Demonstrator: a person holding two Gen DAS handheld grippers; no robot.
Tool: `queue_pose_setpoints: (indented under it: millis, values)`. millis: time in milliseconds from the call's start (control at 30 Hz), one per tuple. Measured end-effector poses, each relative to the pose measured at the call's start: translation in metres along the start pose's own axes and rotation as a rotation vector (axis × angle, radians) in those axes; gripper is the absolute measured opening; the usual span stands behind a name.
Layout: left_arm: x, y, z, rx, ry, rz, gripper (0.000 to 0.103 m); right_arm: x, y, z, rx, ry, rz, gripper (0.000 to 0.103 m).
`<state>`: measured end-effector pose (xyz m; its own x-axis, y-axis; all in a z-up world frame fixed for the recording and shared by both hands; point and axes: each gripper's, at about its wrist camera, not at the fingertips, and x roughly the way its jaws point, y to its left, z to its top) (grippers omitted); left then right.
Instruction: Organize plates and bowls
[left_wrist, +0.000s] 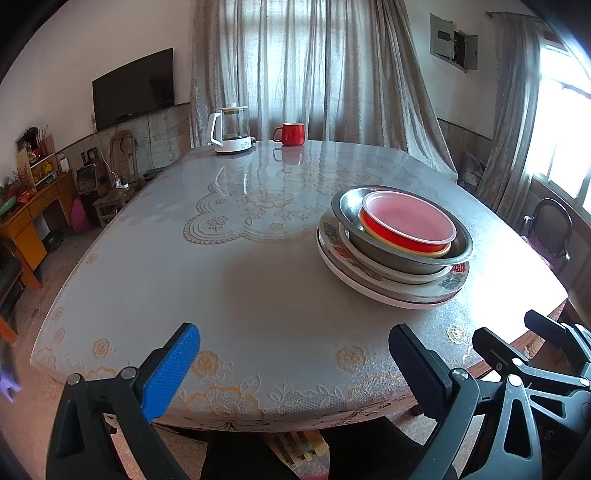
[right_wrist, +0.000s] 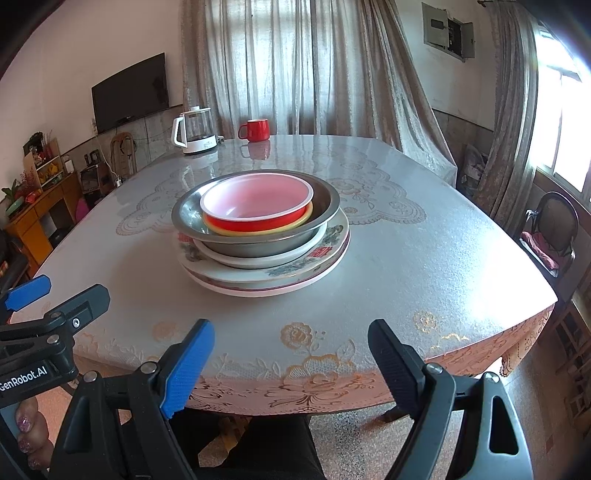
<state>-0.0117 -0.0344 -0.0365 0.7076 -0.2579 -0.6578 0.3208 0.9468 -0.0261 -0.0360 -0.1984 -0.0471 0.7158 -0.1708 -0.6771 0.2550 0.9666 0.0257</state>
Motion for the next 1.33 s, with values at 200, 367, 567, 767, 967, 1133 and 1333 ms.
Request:
queue_pose_setpoints:
  millis: [200, 367, 567, 767, 967, 1133, 1333]
  values:
    - [0.0011, 0.0007, -0.0007, -0.002, 0.003, 0.002, 0.103, 0.0001, -0.0001, -0.0002, 0.001, 0.001, -0.001, 0.087]
    - [0.0018, 0.0005, -0.0019, 0.001, 0.008, -0.006, 0.103, -0.0001, -0.0002, -0.0006, 0.001, 0.001, -0.002, 0.087]
    - [0.0014, 0.0002, -0.003, 0.003, 0.009, -0.009, 0.103, -0.0002, -0.0013, -0.0011, 0.003, 0.003, -0.005, 0.087]
    - [0.0009, 0.0007, -0.0031, 0.003, 0.006, -0.009, 0.103, 0.0003, -0.0016, -0.0012, 0.004, 0.005, -0.004, 0.087]
    - [0.0003, -0.0009, -0.0028, 0.007, 0.007, -0.014, 0.103, -0.0003, -0.0017, -0.0013, 0.005, 0.007, -0.004, 0.087]
    - [0.0003, -0.0005, -0.0028, 0.009, 0.009, -0.018, 0.103, 0.0003, -0.0015, -0.0014, 0.006, 0.01, -0.004, 0.087]
    - [0.0004, -0.0022, -0.0038, 0.014, 0.009, -0.019, 0.103, 0.0011, -0.0017, -0.0015, 0.007, 0.012, -0.004, 0.087]
